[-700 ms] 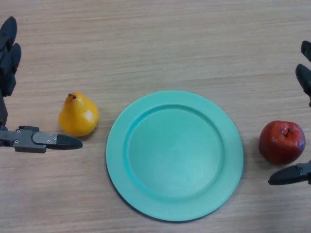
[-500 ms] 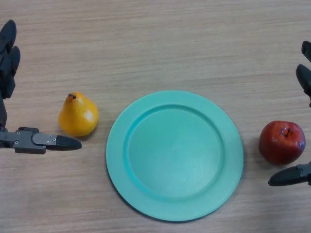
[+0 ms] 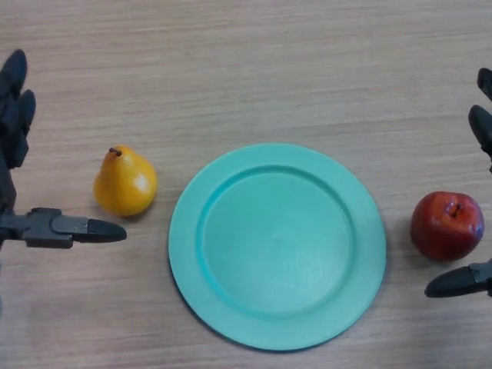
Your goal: Pick up the yellow pear and place it on the plate
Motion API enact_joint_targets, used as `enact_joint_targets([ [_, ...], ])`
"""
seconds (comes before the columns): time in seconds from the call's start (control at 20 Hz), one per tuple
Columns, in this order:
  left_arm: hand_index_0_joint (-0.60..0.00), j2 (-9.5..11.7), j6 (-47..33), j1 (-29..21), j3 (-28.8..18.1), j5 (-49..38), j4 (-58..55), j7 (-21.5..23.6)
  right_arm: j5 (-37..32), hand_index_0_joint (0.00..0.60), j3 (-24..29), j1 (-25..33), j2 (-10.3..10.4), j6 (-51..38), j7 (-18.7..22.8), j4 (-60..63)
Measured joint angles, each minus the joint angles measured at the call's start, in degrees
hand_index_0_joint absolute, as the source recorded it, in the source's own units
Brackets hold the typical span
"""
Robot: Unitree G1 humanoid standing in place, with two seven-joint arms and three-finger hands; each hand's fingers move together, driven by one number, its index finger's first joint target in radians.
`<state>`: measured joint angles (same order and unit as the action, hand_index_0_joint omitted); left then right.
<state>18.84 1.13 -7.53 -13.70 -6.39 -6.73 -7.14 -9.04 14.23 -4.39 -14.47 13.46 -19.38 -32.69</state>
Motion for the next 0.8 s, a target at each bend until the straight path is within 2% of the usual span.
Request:
enact_joint_targets([
  [0.15,0.000,0.5,-1.4,-4.2,3.3,3.3,6.6,0.8,0.0,0.000,0.1,-0.4,0.2,0.0,0.1,0.0],
  [0.2,0.000,0.5,-1.7,-5.7,5.3,5.0,9.3,2.8,0.0,0.000,0.1,-0.4,0.2,0.0,0.1,-0.1],
  [0.35,0.000,-0.4,-3.2,-8.6,8.4,4.4,15.8,3.2,0.0,0.000,1.6,-0.6,0.2,0.0,0.1,-0.9],
  [0.55,0.000,-1.9,-5.9,-10.4,8.5,3.7,23.2,3.2,0.0,0.000,2.5,-1.5,0.5,0.0,0.1,-1.3],
  [0.8,0.000,-2.2,-13.6,-13.7,9.4,3.8,37.1,3.2,0.0,0.000,4.5,-1.9,0.8,-0.1,0.2,-1.4],
])
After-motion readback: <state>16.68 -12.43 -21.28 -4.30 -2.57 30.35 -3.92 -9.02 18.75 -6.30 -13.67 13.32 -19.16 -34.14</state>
